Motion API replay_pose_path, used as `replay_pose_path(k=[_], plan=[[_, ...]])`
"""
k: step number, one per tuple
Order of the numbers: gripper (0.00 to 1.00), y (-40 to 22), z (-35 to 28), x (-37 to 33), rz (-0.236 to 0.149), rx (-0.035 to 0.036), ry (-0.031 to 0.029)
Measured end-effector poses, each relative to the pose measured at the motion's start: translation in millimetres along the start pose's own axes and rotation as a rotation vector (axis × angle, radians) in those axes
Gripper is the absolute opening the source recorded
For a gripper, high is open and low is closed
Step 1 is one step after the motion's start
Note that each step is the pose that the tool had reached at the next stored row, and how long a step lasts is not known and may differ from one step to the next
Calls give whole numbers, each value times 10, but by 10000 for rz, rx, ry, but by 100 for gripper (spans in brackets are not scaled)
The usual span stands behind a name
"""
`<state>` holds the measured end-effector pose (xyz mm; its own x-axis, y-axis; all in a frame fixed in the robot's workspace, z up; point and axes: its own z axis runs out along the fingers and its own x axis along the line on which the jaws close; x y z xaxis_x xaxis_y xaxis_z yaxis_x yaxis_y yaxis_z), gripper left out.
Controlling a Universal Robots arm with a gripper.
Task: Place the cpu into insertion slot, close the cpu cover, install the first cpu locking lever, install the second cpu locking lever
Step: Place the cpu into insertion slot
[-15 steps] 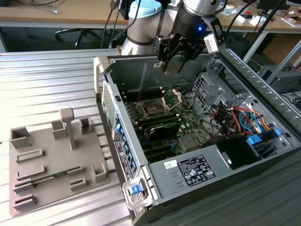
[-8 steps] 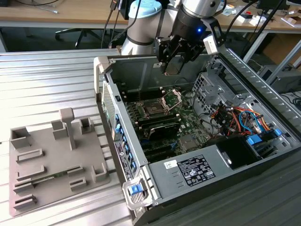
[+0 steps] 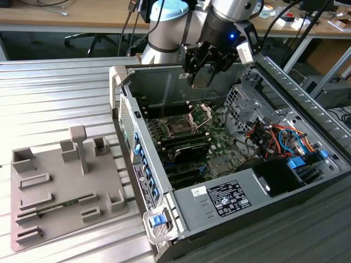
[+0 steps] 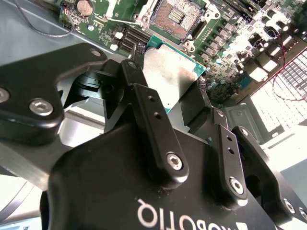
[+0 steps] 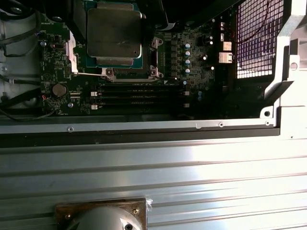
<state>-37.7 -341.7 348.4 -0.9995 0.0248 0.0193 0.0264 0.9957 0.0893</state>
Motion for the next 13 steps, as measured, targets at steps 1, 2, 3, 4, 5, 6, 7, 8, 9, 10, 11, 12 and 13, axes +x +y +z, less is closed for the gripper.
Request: replay_pose_path(k=[1,2,3,4,5,6,7,8,9,10,11,12,13], plan=[[55,0,3,0,0,0,0],[55,0,5,0,0,0,0],[55,-1,6,0,0,1,0],[55,-1,8,0,0,0,0],[55,-1,11,0,-1,0,0],[55,-1,14,0,0,0,0],[55,-2,17,-1,-1,0,0],[55,-2,19,-1,-1,1,0],[55,-2,22,-1,0,0,0],[55,-2,23,-1,0,0,0],[55,-2,24,0,0,0,0],[55,-2,27,-1,0,0,0],[55,-3,29,-1,0,0,-1]])
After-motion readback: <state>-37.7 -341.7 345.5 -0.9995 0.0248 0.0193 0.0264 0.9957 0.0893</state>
